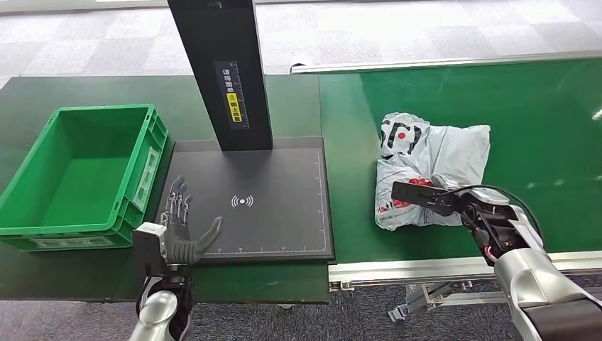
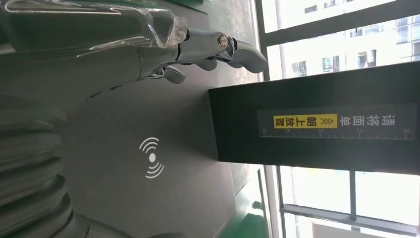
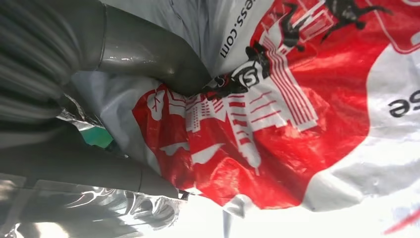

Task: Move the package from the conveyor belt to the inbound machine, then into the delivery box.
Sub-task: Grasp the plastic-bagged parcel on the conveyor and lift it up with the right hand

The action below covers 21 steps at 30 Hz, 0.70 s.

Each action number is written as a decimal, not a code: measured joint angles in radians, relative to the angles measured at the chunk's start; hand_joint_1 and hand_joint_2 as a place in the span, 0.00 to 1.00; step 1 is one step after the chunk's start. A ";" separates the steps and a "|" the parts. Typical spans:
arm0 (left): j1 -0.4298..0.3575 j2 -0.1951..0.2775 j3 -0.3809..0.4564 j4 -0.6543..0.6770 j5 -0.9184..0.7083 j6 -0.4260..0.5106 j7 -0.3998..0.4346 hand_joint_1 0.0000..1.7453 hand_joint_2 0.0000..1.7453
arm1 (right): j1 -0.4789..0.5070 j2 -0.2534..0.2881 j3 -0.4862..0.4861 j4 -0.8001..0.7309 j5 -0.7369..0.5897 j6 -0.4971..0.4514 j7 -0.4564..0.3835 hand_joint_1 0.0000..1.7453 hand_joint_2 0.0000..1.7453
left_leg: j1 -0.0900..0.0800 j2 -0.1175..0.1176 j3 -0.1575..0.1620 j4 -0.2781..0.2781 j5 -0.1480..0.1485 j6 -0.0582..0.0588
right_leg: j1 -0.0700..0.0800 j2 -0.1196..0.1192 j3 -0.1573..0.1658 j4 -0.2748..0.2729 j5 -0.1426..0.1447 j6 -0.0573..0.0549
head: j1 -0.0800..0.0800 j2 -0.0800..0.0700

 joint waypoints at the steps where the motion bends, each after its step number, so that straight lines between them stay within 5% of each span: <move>1: 0.006 0.000 0.001 -0.009 -0.003 -0.001 0.000 0.00 1.00 | 0.003 0.008 -0.009 -0.012 -0.021 -0.051 0.000 1.00 1.00 | 0.000 0.001 0.000 0.000 0.000 0.000 | 0.000 0.000 0.000 0.000 0.000 0.000 | 0.000 0.000; 10: 0.022 0.000 0.004 -0.040 -0.003 -0.005 -0.029 0.00 1.00 | 0.031 0.103 -0.151 -0.195 -0.169 -0.487 -0.109 1.00 1.00 | 0.000 0.000 0.000 0.000 0.000 0.000 | 0.000 0.000 0.000 0.000 0.000 0.000 | 0.000 0.000; 21: 0.011 0.002 0.005 -0.017 0.026 0.003 -0.066 0.00 1.00 | 0.098 0.167 -0.197 -0.410 -0.184 -0.779 -0.337 1.00 1.00 | 0.000 0.000 0.000 0.000 0.000 0.000 | 0.000 0.000 0.000 0.000 0.000 0.000 | 0.000 0.000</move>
